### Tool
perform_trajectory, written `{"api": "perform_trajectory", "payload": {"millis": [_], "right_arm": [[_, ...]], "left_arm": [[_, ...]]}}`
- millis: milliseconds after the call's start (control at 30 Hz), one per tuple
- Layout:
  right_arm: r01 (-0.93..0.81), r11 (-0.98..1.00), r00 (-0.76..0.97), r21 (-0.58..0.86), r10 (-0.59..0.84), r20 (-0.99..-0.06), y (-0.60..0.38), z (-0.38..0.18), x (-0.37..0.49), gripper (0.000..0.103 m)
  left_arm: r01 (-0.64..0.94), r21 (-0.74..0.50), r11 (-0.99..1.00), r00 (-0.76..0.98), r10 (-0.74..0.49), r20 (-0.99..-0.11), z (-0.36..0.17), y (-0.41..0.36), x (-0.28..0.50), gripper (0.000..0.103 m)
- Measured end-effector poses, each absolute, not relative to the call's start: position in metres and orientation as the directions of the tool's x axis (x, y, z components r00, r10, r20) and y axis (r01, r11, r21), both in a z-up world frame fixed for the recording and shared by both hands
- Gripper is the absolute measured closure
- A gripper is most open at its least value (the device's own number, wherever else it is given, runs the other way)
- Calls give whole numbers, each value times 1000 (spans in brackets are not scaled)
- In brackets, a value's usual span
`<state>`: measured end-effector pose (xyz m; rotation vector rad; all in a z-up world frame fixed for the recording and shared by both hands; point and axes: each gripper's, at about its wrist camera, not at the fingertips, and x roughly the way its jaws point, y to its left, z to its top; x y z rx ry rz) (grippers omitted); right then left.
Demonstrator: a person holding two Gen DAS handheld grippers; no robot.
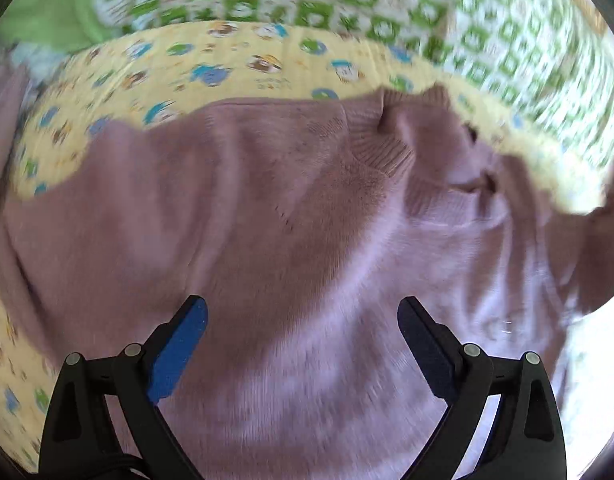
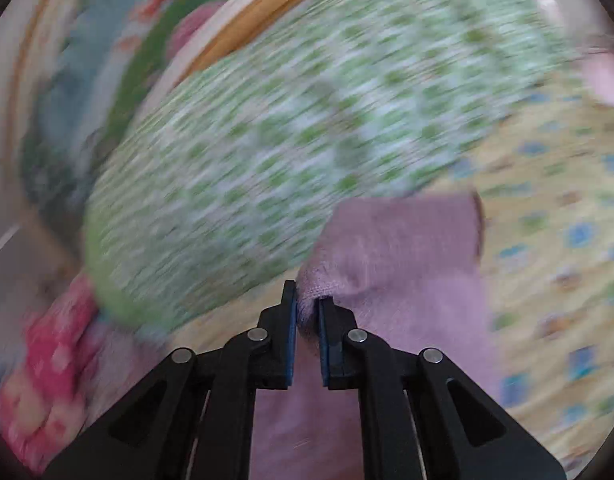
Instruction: Fold small clothes
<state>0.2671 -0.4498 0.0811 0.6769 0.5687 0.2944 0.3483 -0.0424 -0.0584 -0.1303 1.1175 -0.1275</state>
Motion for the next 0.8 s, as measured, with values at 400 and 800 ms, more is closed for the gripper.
{"api": "perform_trajectory", "payload": {"millis": [400,800], "right_arm": [[-125,743,502,657,619,-604,-304,-1,254,40],[34,776,557,630,509,-656,-371,-16,238,40]], "left_arm": [[-43,-322,946,326,-292,-899,-83,-16,312,6],[-38,-319,947,346,-287,-893,-86,-74,365,52]]}}
